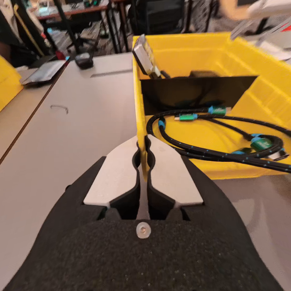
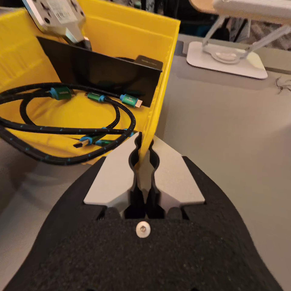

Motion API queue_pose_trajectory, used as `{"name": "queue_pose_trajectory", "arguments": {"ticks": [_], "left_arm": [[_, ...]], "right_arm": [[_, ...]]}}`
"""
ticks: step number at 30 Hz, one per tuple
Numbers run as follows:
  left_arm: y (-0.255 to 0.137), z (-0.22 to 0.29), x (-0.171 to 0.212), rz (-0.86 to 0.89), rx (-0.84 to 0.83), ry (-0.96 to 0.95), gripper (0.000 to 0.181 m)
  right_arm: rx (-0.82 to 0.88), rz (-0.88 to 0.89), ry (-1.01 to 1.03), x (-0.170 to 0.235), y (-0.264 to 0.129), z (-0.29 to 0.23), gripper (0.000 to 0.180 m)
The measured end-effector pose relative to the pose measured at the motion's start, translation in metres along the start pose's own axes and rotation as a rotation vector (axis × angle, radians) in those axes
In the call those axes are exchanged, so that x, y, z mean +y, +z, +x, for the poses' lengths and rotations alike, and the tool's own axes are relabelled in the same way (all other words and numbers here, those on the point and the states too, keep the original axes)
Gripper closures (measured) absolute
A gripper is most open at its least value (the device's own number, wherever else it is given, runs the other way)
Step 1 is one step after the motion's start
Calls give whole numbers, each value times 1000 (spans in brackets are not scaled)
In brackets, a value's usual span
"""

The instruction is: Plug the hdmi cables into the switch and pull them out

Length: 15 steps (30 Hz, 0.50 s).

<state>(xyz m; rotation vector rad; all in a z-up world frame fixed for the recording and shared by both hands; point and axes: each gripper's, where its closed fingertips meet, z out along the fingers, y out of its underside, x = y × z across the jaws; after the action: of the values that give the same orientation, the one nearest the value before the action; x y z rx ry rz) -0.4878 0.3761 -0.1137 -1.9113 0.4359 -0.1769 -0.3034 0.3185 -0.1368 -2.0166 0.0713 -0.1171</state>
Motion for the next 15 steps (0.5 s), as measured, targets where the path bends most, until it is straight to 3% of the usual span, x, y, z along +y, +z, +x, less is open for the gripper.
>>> {"name": "queue_pose_trajectory", "arguments": {"ticks": [4,11,15], "left_arm": [[8,-7,15,-20,35,-148,178],[7,-5,14,-4,14,-207,174],[0,-7,7,42,-40,-152,163]], "right_arm": [[-39,5,-29,1,4,-10,170],[-218,-27,-81,9,-1,-15,166],[-369,-32,-228,3,-40,5,142]]}}
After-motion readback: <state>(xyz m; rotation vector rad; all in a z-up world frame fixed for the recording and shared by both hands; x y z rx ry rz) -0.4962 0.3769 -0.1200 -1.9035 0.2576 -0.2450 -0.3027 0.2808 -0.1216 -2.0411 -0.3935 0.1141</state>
